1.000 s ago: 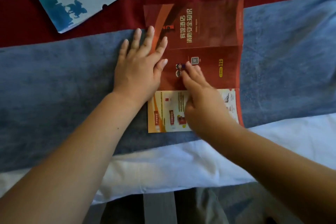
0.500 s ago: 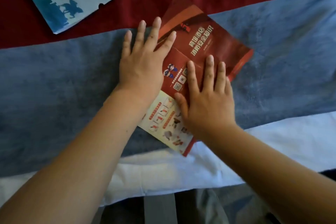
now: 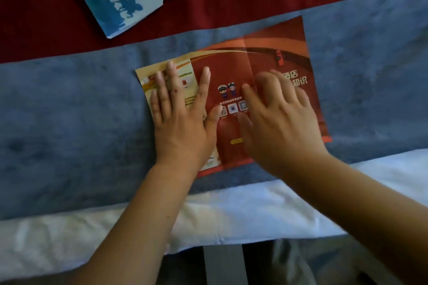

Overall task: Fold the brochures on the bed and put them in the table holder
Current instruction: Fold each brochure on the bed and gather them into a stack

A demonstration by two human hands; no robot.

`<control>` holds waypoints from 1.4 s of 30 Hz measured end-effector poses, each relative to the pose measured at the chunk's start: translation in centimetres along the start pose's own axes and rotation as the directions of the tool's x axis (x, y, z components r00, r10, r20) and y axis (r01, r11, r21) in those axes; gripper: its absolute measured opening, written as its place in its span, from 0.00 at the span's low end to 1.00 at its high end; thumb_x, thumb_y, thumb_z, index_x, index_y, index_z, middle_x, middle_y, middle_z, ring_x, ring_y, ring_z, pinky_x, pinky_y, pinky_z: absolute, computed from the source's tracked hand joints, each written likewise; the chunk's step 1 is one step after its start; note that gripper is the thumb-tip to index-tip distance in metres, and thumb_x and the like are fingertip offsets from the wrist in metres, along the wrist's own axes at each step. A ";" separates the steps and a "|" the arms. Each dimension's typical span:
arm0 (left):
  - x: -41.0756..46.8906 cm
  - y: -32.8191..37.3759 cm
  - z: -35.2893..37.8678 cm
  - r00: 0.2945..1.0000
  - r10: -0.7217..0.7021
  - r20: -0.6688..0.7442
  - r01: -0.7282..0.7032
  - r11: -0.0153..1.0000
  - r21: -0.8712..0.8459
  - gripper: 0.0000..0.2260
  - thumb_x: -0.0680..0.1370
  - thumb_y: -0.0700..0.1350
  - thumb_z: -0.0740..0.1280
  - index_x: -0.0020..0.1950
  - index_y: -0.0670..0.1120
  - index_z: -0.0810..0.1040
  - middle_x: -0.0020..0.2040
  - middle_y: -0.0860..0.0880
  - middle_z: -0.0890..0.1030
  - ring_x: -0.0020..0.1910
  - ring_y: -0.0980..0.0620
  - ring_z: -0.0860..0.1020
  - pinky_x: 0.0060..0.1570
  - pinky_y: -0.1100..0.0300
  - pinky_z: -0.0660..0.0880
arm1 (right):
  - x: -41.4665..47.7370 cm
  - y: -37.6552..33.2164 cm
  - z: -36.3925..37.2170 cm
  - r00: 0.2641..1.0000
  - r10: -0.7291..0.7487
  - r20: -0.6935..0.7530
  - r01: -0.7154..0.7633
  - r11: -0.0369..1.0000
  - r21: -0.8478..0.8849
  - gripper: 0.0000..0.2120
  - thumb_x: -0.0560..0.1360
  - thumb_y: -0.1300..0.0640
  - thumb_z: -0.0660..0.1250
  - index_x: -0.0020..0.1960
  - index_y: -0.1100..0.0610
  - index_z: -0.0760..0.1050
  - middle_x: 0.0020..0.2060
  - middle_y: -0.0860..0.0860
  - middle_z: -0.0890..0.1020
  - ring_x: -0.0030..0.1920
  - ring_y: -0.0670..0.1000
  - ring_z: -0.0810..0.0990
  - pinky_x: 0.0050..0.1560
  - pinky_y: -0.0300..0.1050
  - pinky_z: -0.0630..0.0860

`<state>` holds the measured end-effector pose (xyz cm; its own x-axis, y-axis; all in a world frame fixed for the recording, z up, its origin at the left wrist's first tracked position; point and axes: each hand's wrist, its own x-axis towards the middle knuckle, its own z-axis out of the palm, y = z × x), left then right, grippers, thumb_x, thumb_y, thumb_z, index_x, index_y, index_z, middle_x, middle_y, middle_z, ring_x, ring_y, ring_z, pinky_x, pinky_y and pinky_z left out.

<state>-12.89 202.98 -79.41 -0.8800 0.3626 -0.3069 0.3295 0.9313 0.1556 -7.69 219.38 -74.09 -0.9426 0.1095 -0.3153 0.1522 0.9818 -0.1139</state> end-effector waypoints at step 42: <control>-4.4 -11.8 -1.2 0.996 -0.007 -0.087 -0.033 0.892 -0.450 0.44 0.78 0.70 0.54 0.84 0.42 0.49 0.85 0.44 0.47 0.83 0.49 0.43 0.80 0.45 0.37 | 3.9 -9.8 6.3 0.993 -0.055 -0.107 0.068 0.989 0.131 0.36 0.84 0.35 0.38 0.85 0.54 0.42 0.84 0.57 0.42 0.83 0.61 0.37 0.81 0.62 0.36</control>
<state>-13.27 190.40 -78.80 -0.9087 0.3517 -0.2251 0.1690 0.8027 0.5720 -11.02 209.24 -80.16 -0.9758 0.0718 -0.2065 0.1249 0.9582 -0.2575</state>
